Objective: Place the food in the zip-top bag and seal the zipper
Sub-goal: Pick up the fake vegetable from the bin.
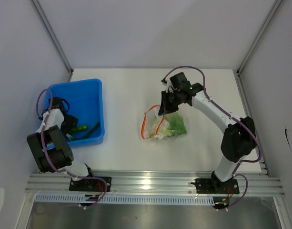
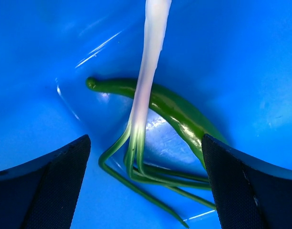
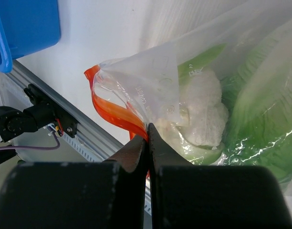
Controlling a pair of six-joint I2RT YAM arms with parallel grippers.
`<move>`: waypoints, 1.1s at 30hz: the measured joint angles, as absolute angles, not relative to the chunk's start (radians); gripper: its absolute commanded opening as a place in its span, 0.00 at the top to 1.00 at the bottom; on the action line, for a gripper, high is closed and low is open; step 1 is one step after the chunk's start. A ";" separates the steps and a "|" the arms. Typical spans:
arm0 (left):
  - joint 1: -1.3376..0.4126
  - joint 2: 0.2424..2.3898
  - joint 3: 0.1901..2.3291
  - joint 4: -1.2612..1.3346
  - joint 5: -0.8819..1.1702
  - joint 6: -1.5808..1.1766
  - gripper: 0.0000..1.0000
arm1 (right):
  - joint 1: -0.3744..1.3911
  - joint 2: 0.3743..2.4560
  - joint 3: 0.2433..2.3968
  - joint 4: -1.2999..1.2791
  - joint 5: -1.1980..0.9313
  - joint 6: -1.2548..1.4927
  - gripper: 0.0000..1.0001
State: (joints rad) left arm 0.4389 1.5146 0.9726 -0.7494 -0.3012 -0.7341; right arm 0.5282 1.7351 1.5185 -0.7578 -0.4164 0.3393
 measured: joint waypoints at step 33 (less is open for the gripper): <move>0.382 1.565 1.073 -0.687 -0.359 -0.719 0.99 | 0.487 1.711 1.518 -0.757 -0.408 0.347 1.00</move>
State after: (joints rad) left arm 0.3817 1.5646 1.0725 -0.6872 -0.3592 -0.7189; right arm 0.4866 1.7107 1.5185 -0.7570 -0.4080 0.3473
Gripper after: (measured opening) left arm 0.199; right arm 0.003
